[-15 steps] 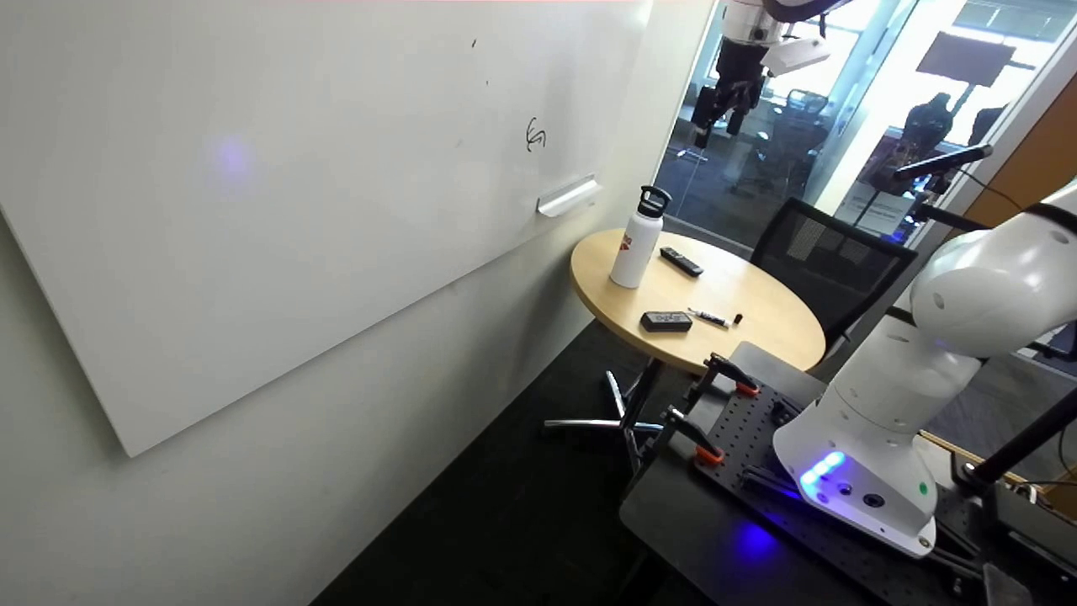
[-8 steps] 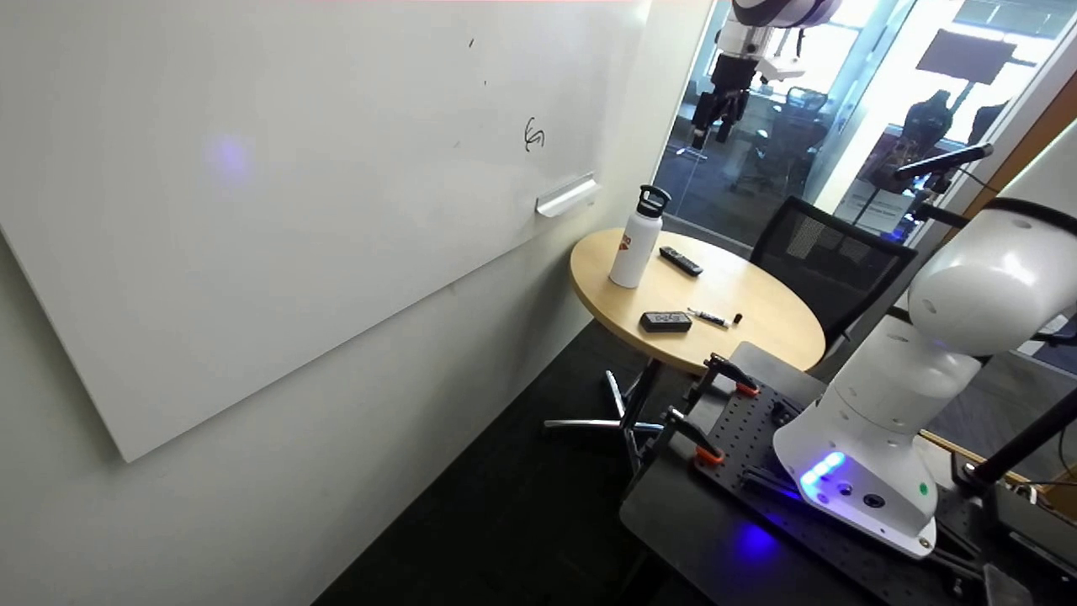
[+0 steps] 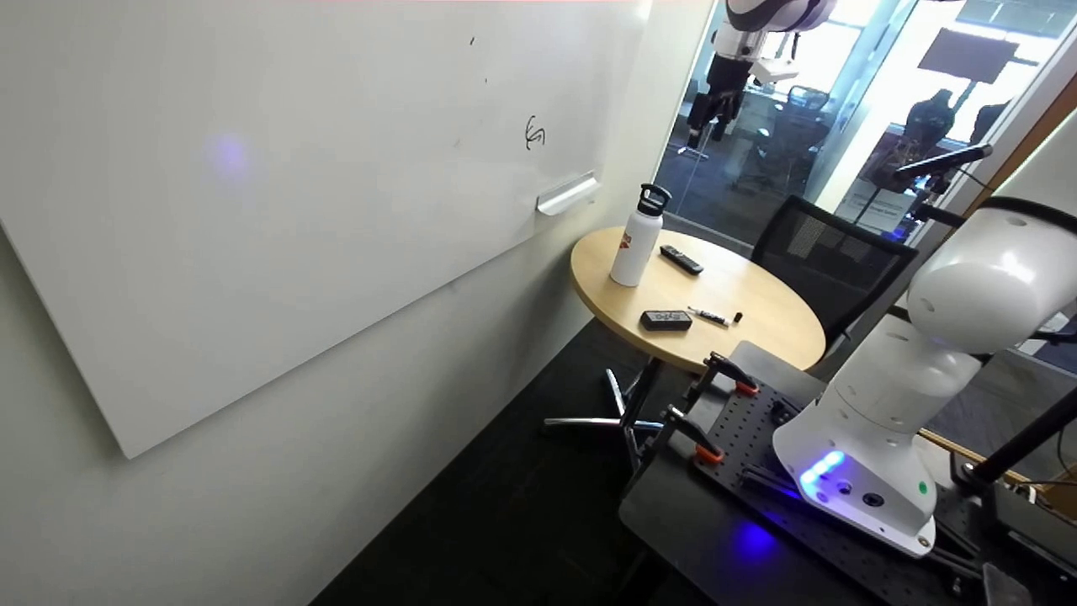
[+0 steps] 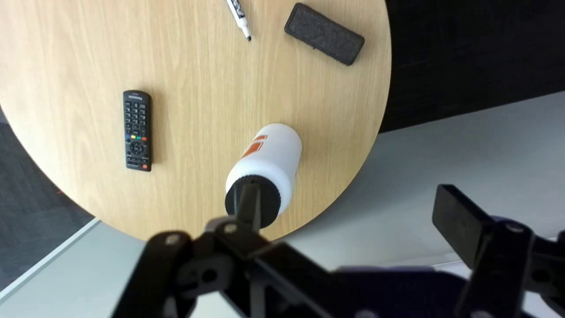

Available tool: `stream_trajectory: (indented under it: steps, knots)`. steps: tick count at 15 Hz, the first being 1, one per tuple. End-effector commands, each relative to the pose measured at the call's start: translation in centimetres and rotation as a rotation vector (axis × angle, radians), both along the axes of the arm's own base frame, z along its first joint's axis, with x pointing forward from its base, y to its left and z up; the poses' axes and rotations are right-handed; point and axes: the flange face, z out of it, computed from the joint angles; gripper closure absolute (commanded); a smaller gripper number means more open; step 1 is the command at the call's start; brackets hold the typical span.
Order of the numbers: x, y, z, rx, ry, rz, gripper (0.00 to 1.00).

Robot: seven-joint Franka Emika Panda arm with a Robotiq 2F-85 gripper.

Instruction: Remove the lid from the white flask

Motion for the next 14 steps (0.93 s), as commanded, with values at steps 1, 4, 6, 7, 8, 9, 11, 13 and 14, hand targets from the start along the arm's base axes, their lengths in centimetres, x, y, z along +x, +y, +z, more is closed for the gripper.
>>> stream_trajectory:
  steps: [1, 4, 6, 7, 8, 9, 11, 13, 14]
  knots:
    - [2.9, -1.8, -2.4, -0.065, -0.071, 0.023, 0.0]
    - [5.4, -3.8, -5.8, -0.076, -0.105, 0.01, 0.0]
    - [6.7, -4.8, -8.0, -0.06, -0.094, 0.001, 0.0]
    - [7.4, -5.3, -9.0, -0.05, -0.083, -0.006, 0.0]
    - [7.9, -5.7, -9.5, -0.045, -0.074, -0.002, 0.0]
    - [8.5, -6.4, -10.1, -0.036, -0.065, 0.008, 0.0]
    - [9.3, -7.3, -10.3, -0.049, -0.047, 0.015, 0.0]
    - [8.5, -6.7, -10.9, -0.062, -0.051, 0.0, 0.0]
    - [8.8, -7.1, -10.8, -0.065, -0.047, -0.002, 0.0]
